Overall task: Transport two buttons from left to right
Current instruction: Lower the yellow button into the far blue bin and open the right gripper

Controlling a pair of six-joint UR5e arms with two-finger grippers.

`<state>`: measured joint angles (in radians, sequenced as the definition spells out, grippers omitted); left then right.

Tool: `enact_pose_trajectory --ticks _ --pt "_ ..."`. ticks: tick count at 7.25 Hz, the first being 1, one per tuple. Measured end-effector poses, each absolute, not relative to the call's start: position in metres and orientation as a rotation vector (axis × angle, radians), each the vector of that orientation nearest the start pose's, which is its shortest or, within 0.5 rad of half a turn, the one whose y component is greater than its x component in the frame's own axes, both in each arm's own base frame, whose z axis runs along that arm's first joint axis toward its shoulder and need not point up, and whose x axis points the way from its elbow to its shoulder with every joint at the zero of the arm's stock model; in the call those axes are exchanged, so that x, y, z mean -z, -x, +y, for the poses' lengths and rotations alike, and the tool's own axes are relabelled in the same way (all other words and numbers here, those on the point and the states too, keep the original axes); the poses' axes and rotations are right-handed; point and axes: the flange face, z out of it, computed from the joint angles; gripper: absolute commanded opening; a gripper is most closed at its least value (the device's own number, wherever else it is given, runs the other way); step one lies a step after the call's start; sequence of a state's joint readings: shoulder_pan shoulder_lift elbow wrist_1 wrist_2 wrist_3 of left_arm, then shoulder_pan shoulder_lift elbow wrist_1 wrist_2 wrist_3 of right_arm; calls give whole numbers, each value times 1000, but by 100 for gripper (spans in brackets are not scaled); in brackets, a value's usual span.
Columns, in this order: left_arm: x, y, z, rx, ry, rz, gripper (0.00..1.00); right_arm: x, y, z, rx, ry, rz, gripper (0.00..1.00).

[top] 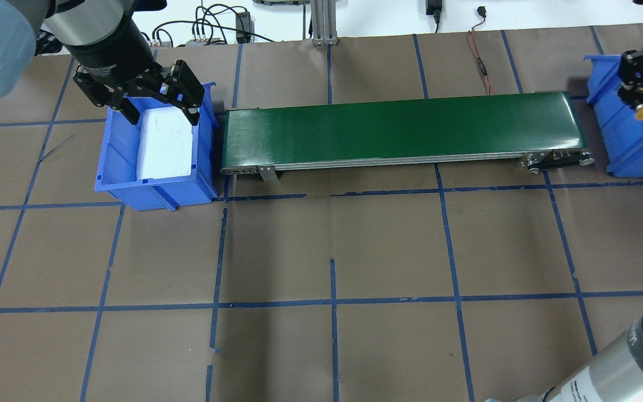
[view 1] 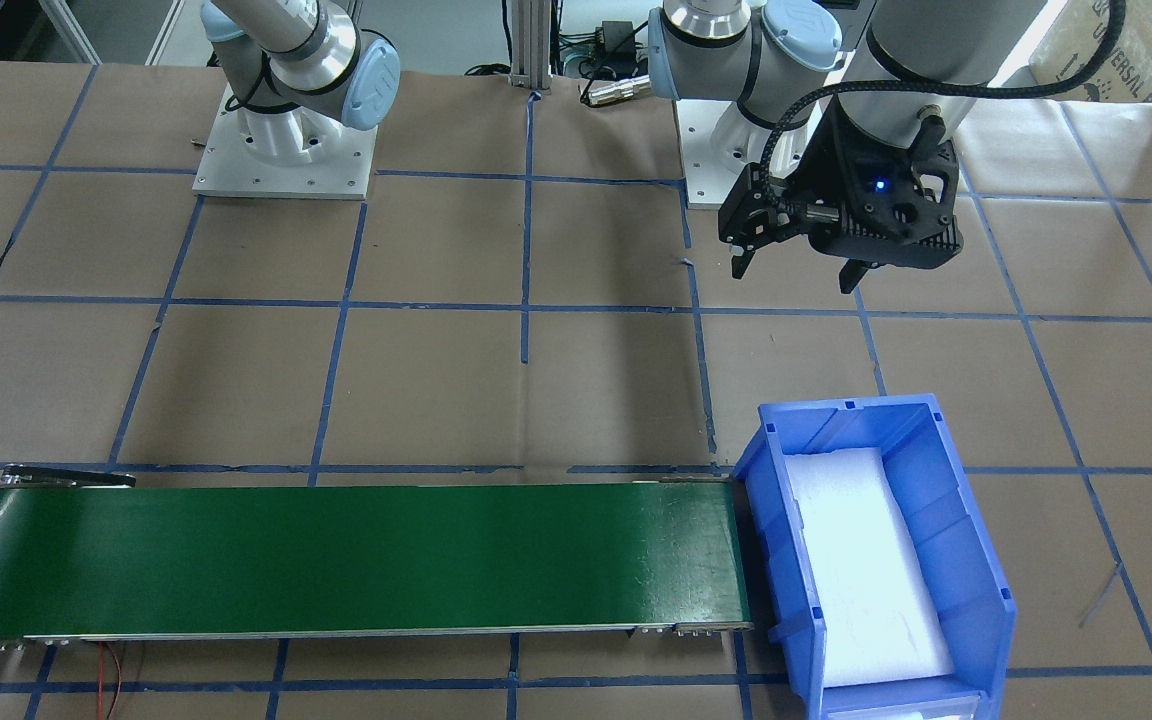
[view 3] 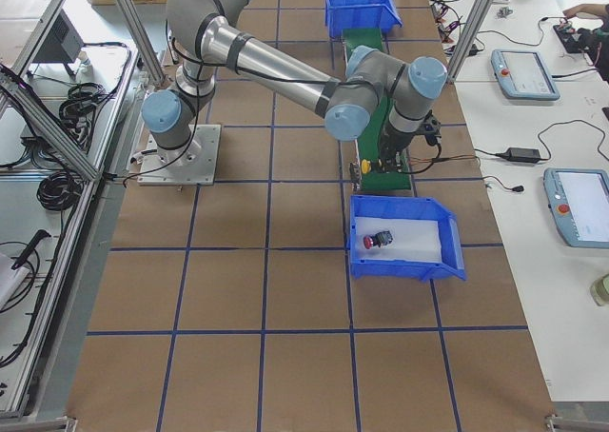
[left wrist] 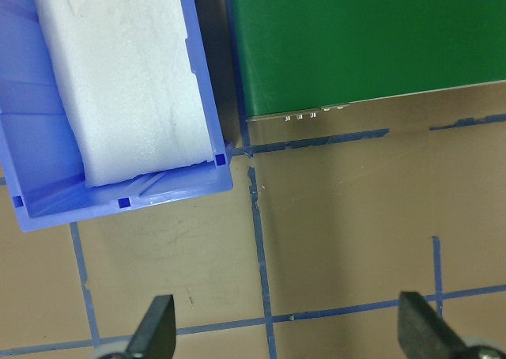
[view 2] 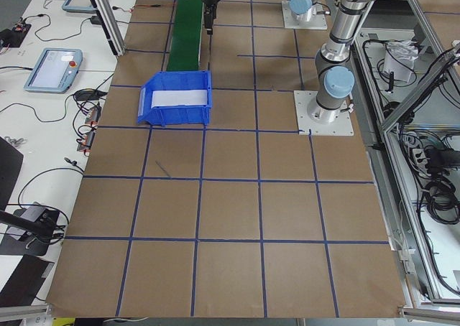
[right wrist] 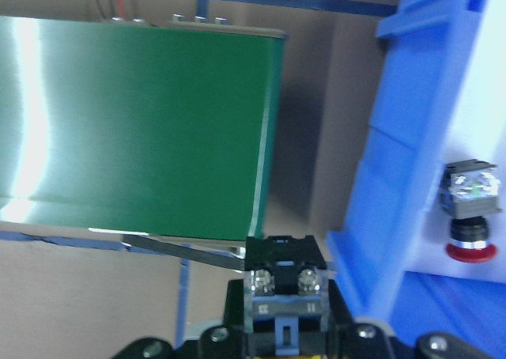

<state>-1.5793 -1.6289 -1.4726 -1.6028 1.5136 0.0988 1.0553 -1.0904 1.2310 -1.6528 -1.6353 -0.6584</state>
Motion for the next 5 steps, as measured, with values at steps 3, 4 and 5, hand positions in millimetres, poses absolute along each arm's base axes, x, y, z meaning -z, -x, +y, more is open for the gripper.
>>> enact_pose_trajectory --ticks 3,4,5 --pt "-508 143 -512 23 -165 3201 100 -378 304 -674 -100 355 3184 9" --pt "-509 143 -511 21 -163 3200 100 -370 317 -690 -83 373 3187 9" --pt "-509 142 -509 9 -159 3201 100 -361 326 -704 -66 379 3185 9"
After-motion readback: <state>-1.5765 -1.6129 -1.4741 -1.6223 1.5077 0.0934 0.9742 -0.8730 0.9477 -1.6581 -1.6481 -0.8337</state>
